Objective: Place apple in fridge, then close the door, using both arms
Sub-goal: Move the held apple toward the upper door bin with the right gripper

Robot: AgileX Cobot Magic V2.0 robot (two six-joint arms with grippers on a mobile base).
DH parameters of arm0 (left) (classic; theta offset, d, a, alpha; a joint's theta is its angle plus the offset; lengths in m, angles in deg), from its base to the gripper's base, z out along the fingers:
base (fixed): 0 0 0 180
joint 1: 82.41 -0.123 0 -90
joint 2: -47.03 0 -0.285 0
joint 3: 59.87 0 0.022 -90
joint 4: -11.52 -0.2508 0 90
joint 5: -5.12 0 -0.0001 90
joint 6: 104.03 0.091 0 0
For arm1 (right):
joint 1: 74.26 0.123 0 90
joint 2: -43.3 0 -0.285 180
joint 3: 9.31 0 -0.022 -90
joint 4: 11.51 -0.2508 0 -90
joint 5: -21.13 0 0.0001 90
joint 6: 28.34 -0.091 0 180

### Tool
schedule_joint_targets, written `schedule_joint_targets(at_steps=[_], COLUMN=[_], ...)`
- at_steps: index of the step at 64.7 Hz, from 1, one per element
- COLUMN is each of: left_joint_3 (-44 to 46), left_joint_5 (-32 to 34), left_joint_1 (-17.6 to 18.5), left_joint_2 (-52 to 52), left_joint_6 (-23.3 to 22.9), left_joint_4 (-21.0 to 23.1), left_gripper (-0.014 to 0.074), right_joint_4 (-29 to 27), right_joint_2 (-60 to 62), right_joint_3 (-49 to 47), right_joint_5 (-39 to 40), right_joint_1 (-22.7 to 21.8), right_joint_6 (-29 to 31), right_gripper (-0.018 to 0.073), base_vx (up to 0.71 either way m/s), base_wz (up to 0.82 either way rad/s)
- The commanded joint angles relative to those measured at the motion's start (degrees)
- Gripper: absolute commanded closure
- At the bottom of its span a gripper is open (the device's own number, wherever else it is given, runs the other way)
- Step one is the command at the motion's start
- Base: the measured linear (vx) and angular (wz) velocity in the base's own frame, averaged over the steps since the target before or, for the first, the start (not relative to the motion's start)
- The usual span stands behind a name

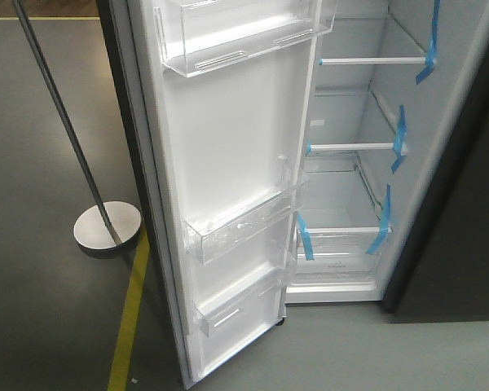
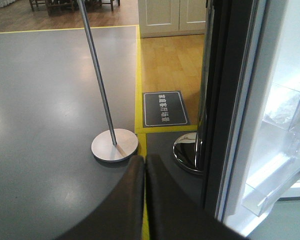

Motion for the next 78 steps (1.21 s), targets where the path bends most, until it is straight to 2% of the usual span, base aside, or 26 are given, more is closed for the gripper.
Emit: schedule_joint_targets(at_steps=[1, 78], left_joint_3=[-1.04, -1.04], left_joint_5=[3.95, 3.95], left_joint_1=[0.09, 0.09], left_joint_2=[0.63, 0.63], left_joint_6=[-0.09, -0.09], left_joint_4=[-0.12, -0.12], left_gripper=[0.0601, 0.0601], right_joint_4=[0.08, 0.08], right_joint_2=[-0.02, -0.02], right_joint_3=[-1.59, -1.59], right_joint_5=[4.57, 4.57], right_joint_1=[-0.23, -0.23], right_joint_6=[0.04, 0.04], right_gripper=[0.0428, 0.0428], base_vx=[0.03, 0.03], base_wz=[0.01, 0.0])
